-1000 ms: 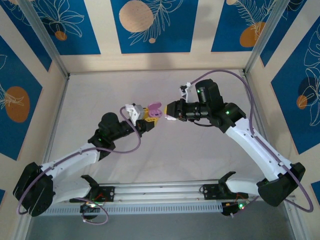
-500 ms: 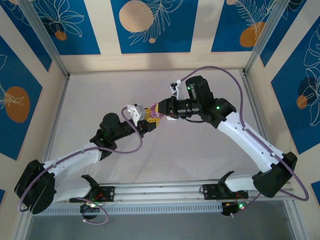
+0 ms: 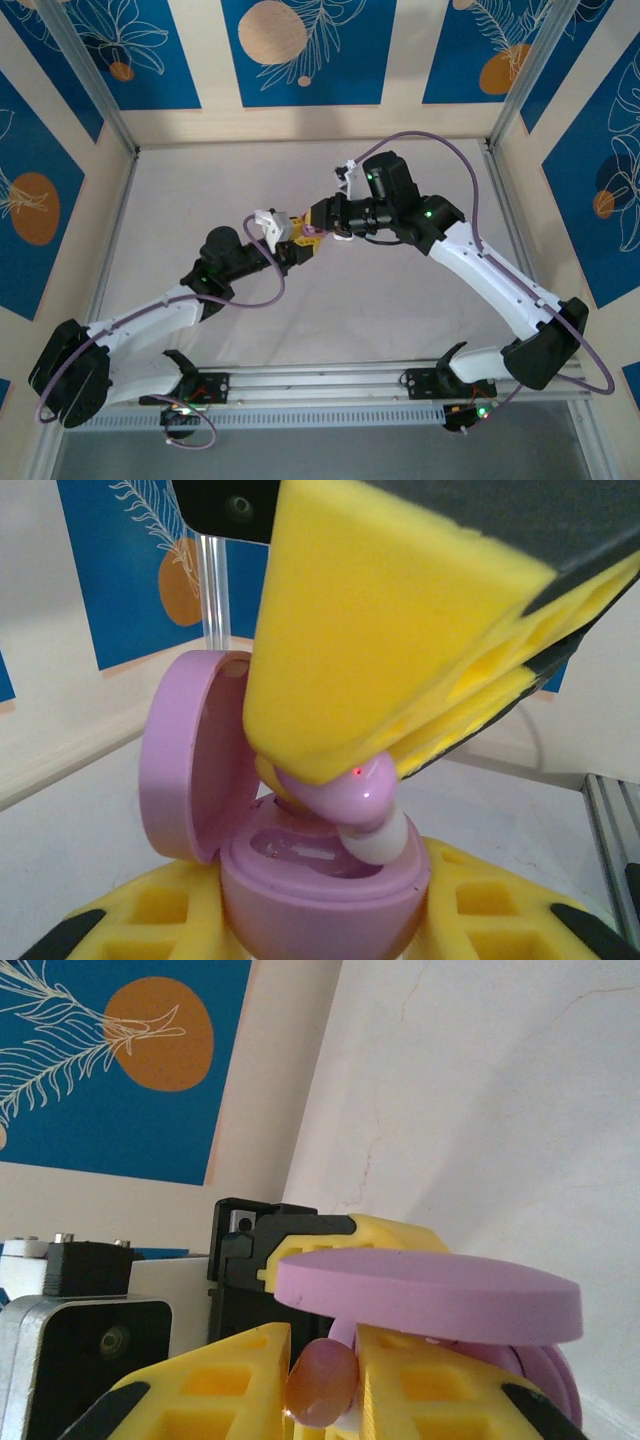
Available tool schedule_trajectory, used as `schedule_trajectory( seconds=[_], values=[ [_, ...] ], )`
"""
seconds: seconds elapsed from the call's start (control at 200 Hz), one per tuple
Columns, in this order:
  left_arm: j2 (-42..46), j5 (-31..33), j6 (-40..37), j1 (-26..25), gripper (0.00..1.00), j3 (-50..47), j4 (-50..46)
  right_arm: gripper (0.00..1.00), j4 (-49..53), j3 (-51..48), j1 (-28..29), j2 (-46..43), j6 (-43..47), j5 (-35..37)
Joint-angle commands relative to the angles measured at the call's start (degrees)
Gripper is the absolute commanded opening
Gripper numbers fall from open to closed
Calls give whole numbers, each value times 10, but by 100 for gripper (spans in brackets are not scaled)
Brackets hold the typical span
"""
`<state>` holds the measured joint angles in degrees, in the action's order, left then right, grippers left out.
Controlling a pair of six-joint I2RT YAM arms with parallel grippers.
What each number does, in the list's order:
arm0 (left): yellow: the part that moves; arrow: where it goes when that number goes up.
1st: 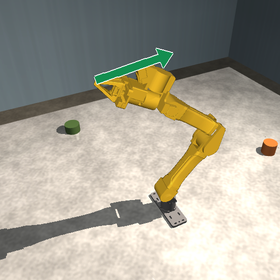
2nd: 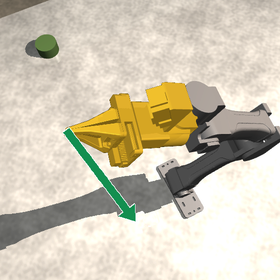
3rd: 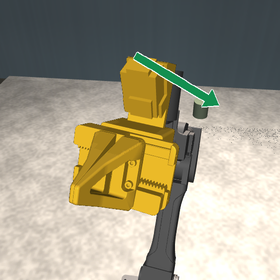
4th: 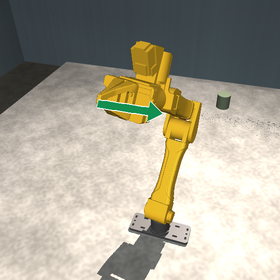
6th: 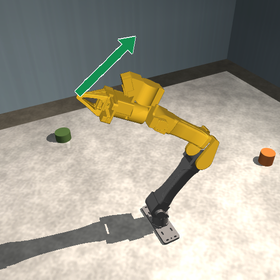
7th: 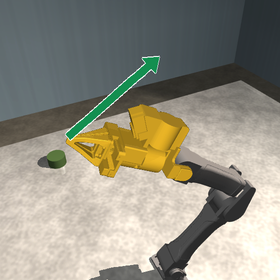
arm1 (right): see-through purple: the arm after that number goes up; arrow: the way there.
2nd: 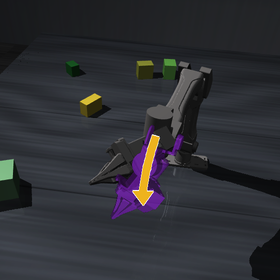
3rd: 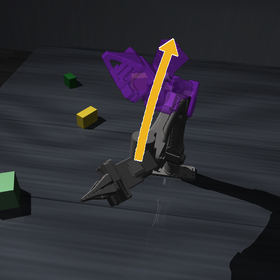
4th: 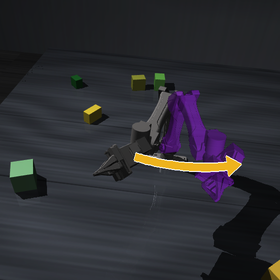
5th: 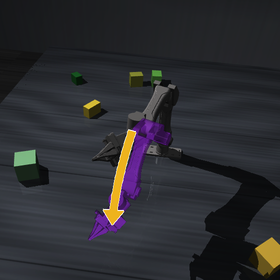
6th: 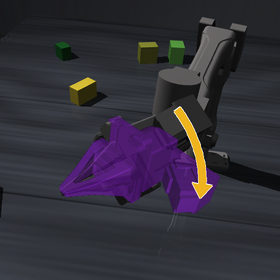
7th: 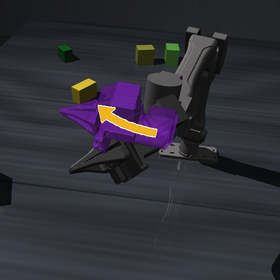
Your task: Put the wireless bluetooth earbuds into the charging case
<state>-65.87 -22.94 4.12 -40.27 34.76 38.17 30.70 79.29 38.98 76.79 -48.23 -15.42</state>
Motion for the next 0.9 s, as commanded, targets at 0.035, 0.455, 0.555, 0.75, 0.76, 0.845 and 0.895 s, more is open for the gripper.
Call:
schedule_trajectory(
  seconds=[0.035,0.455,0.555,0.75,0.76,0.845,0.895],
  values=[
    [-6,-7,0,-5,28,11,28,23,20,25,8,10,17,26],
    [-7,9,6,-6,28,9,42,23,78,50,30,20,50,68],
    [-7,11,6,-6,28,9,44,23,86,53,33,18,52,75],
    [-6,11,8,-7,28,9,46,25,92,58,35,20,56,75],
    [-6,11,7,-6,28,9,46,26,92,59,35,20,56,75],
    [-5,11,9,-6,28,9,45,27,97,63,35,21,58,76],
    [-4,11,8,-6,28,9,44,28,98,63,35,20,58,78]
  ],
)
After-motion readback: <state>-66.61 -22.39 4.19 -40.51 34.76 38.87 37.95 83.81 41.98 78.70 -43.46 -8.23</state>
